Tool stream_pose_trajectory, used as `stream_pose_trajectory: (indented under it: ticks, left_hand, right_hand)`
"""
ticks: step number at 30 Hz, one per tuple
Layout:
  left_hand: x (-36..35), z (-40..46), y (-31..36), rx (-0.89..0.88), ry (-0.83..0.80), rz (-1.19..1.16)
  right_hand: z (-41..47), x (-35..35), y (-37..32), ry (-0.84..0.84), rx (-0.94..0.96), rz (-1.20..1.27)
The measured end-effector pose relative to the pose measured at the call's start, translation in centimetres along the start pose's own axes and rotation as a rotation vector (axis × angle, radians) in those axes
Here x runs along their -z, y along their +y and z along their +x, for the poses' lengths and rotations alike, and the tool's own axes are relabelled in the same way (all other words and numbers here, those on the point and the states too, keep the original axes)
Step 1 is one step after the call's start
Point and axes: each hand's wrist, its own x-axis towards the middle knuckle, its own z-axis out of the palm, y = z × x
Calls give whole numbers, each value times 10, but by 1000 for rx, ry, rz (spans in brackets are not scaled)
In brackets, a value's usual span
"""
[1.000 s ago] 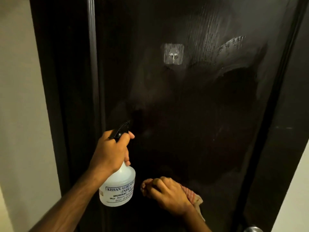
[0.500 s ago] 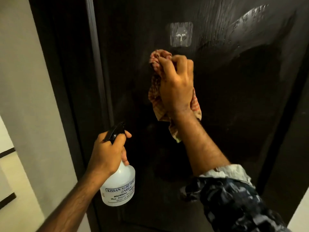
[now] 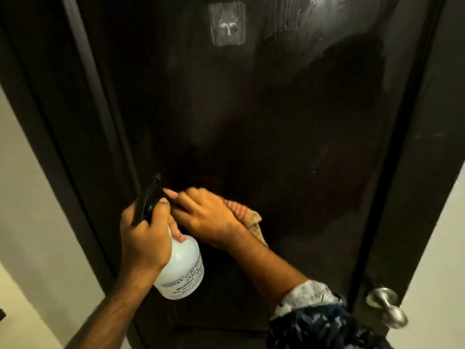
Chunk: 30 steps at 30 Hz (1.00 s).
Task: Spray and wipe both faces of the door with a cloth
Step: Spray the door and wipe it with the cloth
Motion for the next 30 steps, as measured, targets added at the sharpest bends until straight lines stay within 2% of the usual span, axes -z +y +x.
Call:
stream_pose_trajectory:
  ticks: [5, 7, 11, 14, 17, 20, 23, 27, 30]
  left_hand:
    - [-23, -19, 3, 24, -149, -21]
    - [-32, -23, 3, 43, -201, -16]
    - [-51, -26, 9, 71, -265, 1]
    - [-65, -33, 13, 71, -286, 10]
    - [-75, -43, 11, 97, -293, 18]
    - [-80, -55, 6, 132, -298, 24]
    - [-80, -64, 4, 160, -292, 30]
    - [-67, -71, 5, 180, -277, 59]
    - [-53, -71, 6, 187, -264, 75]
  right_hand:
    - [-84, 19, 6, -280, 118, 7]
    - [-90, 51, 23, -260, 69, -7]
    - [-83, 135, 78, 5, -69, -160]
    - [-81, 192, 120, 184, -356, -287]
    - [-85, 229, 152, 365, -512, -365]
    - [-86, 228, 156, 508, -680, -353]
    - [-99, 196, 127, 621, -808, -306]
    - [-166, 140, 67, 337, -819, -194]
    - [-242, 99, 19, 30, -601, -92]
